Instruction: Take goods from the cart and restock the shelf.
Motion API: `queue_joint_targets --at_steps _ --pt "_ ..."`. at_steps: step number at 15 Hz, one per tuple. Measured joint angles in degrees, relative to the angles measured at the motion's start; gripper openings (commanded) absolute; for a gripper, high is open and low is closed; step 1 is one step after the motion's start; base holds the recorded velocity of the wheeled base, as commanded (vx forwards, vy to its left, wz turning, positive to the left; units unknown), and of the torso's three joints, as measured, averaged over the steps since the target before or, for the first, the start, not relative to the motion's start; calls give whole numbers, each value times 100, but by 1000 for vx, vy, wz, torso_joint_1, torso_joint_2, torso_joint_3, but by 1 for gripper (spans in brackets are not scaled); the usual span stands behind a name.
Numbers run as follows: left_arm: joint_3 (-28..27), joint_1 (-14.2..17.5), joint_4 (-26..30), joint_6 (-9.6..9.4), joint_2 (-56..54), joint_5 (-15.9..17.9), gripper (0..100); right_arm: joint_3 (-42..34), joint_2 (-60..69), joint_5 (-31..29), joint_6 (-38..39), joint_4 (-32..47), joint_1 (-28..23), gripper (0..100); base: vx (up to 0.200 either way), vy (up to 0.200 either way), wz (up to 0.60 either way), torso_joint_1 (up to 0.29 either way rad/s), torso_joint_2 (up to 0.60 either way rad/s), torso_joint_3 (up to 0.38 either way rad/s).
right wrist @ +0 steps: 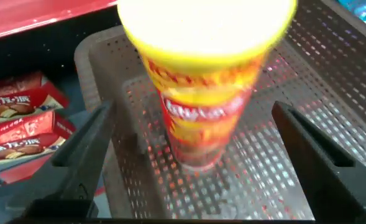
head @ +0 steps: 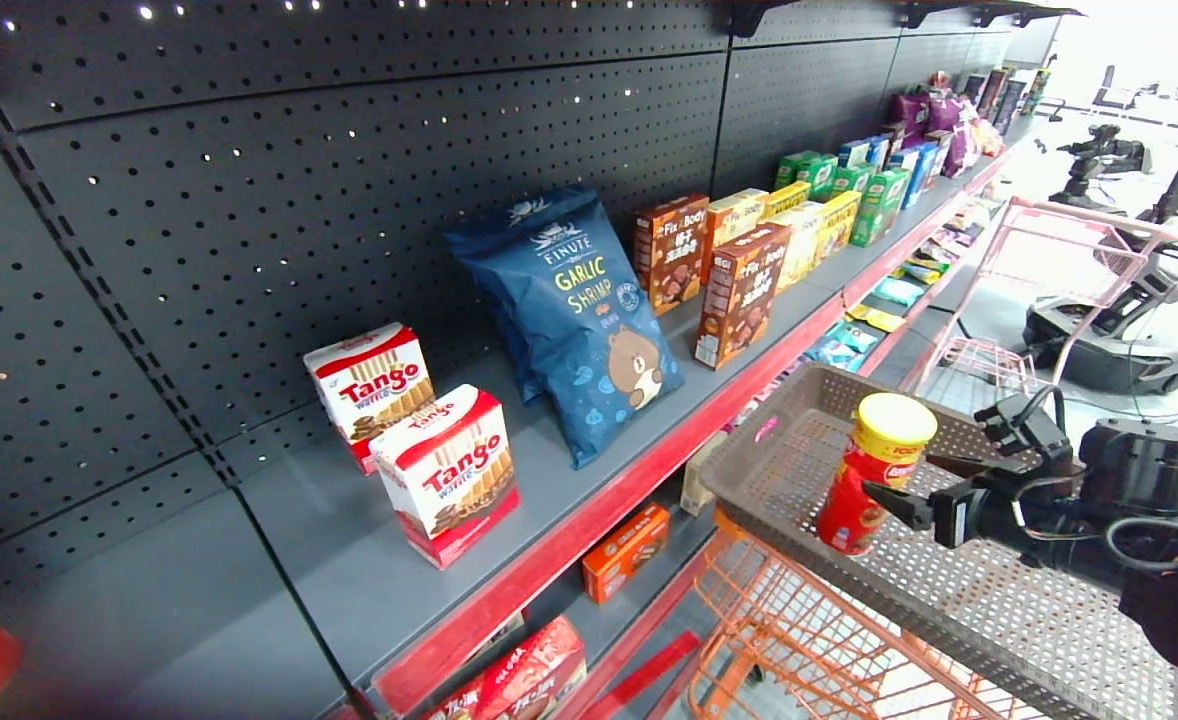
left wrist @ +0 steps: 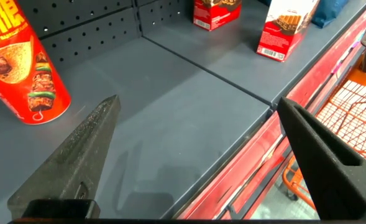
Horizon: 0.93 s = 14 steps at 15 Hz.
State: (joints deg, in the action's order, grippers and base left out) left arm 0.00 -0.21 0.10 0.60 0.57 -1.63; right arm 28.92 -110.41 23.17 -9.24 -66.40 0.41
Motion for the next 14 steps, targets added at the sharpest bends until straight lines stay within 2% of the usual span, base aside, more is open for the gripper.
queue_joint_targets --at_steps 4,14 --pt "0 2 0 0 0 -2 100 512 -414 -5 -6 -74 137 100 0 0 0 0 0 0" --pt "0 -4 0 0 0 0 100 1141 -1172 -43 57 -506 176 100 0 0 0 0 0 0"
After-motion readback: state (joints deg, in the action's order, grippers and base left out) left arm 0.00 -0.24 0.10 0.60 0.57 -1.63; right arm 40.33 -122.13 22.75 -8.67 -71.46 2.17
